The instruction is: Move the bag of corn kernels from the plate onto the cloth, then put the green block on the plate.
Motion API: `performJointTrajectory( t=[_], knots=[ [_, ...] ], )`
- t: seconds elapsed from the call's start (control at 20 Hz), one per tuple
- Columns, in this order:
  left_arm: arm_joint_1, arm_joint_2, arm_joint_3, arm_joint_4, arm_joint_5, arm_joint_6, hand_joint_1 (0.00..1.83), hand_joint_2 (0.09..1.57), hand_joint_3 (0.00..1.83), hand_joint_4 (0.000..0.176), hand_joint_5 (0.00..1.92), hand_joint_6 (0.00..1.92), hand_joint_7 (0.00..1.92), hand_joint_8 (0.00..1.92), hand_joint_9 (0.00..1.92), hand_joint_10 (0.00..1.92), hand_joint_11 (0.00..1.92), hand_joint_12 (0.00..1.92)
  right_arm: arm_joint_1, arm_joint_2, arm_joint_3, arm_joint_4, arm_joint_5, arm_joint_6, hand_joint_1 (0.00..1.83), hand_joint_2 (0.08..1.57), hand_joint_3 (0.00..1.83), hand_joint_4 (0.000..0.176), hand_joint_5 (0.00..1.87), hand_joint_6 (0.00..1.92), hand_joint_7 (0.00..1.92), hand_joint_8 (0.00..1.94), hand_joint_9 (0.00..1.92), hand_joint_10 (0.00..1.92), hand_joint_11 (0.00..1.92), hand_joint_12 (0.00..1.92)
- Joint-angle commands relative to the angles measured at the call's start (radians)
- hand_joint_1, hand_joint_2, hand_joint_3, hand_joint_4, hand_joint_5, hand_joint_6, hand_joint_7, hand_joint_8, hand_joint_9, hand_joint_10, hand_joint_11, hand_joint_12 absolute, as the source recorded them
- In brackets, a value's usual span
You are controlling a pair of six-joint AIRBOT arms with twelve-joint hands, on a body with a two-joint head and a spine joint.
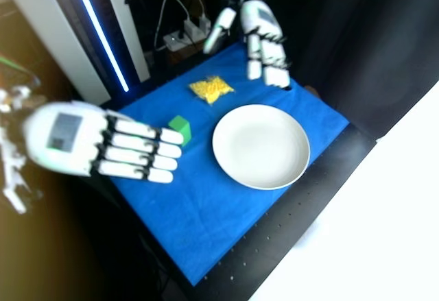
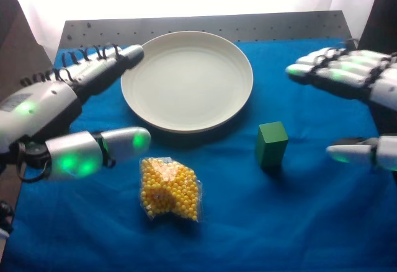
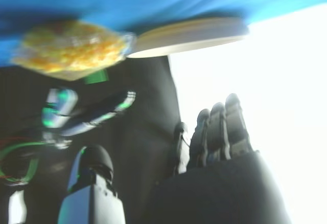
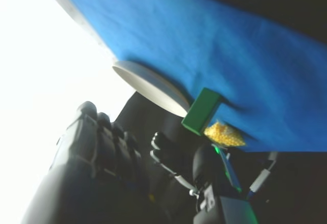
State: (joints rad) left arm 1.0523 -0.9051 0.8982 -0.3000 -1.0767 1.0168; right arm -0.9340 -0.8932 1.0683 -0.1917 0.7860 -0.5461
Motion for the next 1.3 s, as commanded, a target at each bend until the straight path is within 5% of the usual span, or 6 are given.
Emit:
performJointTrajectory(
  t=[0.0,0.2,0.65,0.7,0.75,1.25],
  knots=[
    [-0.001,0.006,0.000,0.002,-0.167,-0.001,0.26,1.13,0.00,0.163,0.00,0.00,0.00,0.00,0.00,0.00,0.00,0.00,0.019,-0.014,0.016,0.002,0.118,0.034,0.61,1.25,0.00,0.000,0.00,0.00,0.00,0.00,0.00,0.00,0.00,0.00],
    [0.034,0.012,-0.006,-0.055,-0.237,0.001,0.34,1.16,0.01,0.122,0.00,0.00,0.00,0.00,0.00,0.00,0.00,0.00,0.062,-0.081,0.050,-0.055,0.071,0.068,0.72,1.21,0.00,0.000,0.00,0.00,0.00,0.00,0.00,0.00,0.03,0.01],
    [0.094,0.015,-0.021,-0.122,-0.317,0.000,0.33,1.16,0.00,0.099,0.00,0.00,0.00,0.00,0.00,0.00,0.00,0.00,0.091,-0.176,0.113,-0.158,-0.012,0.173,0.79,1.19,0.00,0.000,0.28,0.08,0.45,0.07,0.43,0.18,0.00,1.40],
    [0.097,0.015,-0.022,-0.125,-0.320,0.000,0.35,1.19,0.01,0.094,0.00,0.00,0.00,0.00,0.00,0.00,0.00,0.00,0.092,-0.179,0.116,-0.164,-0.012,0.178,1.24,1.20,0.00,0.000,0.62,0.12,0.79,1.05,0.87,0.83,0.66,1.58],
    [0.099,0.015,-0.022,-0.126,-0.321,0.000,0.35,1.20,0.02,0.092,0.00,0.00,0.00,0.00,0.00,0.00,0.00,0.00,0.097,-0.180,0.117,-0.168,-0.014,0.178,1.24,1.20,0.00,0.000,0.68,1.02,0.92,1.18,1.05,0.92,0.89,1.48],
    [0.108,0.015,-0.023,-0.128,-0.318,-0.002,0.33,1.26,0.01,0.115,0.01,0.00,0.00,0.00,0.00,0.00,0.03,0.03,0.322,-0.132,0.149,-0.269,-0.019,0.189,1.15,1.31,0.00,0.000,0.53,1.52,0.76,1.50,0.81,1.34,0.72,1.69]
  ],
)
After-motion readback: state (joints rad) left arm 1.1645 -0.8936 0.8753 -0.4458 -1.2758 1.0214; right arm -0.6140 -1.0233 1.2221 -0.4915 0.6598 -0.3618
